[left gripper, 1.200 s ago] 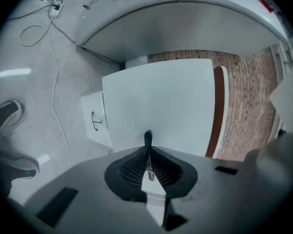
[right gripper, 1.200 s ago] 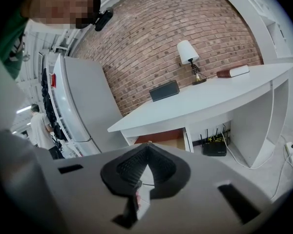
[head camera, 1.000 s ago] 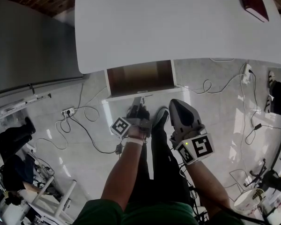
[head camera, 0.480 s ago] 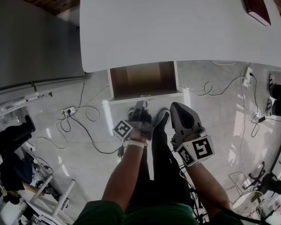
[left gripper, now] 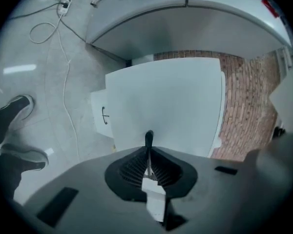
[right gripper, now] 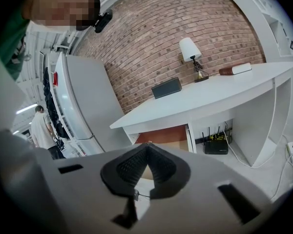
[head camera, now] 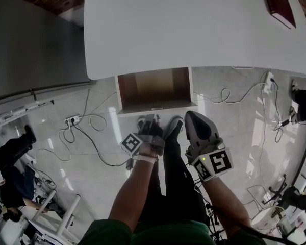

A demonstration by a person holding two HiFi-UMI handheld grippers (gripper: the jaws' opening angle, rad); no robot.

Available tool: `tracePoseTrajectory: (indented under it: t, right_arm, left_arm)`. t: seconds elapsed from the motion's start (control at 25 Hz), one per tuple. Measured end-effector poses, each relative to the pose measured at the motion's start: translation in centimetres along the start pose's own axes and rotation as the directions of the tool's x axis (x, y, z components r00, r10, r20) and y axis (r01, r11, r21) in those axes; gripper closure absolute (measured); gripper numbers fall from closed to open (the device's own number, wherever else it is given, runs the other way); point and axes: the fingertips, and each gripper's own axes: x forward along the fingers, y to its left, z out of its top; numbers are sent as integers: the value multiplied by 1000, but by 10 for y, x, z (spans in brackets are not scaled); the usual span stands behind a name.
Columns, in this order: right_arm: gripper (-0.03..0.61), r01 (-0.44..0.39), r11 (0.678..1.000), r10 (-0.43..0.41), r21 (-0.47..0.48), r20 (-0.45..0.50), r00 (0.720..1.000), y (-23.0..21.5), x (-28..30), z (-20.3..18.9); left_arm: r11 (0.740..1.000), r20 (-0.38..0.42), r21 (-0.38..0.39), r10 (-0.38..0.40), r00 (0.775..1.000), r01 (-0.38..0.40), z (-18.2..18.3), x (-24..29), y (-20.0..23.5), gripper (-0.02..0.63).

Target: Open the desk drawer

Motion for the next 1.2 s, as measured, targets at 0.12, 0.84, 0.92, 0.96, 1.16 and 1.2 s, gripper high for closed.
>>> tracePoseTrajectory:
  t: [0.12, 0.84, 0.92, 0.96, 1.16, 1.2]
  right_arm:
    - [577, 6, 1000, -6, 6, -2, 1000, -3, 1, -2]
    - [577, 2, 1000, -4, -28, -40, 999, 3, 15, -8]
    - [577, 0, 999, -2, -42, -35, 999, 1, 15, -7]
    - [577, 1, 999, -2, -42, -33, 999, 1, 15, -6]
    - [577, -7, 999, 6, -32, -42, 999, 3, 17, -4]
    - [577, -10, 999, 9, -35, -43, 999, 2, 18, -4]
  left_arm:
    - [1000, -11, 10, 12, 1000, -11, 0, 0, 6, 591]
    - [1000, -55, 16, 10, 998, -9, 1, 4, 16, 591]
    - [1000, -51, 11, 9, 999, -9, 0, 5, 15, 591]
    - [1000, -48, 5, 6, 999, -5, 0, 5, 13, 590]
    - [1000, -59, 4, -13, 998, 14, -2, 4, 10, 590]
    - [1000, -60, 6, -17, 998, 17, -2, 5, 10, 590]
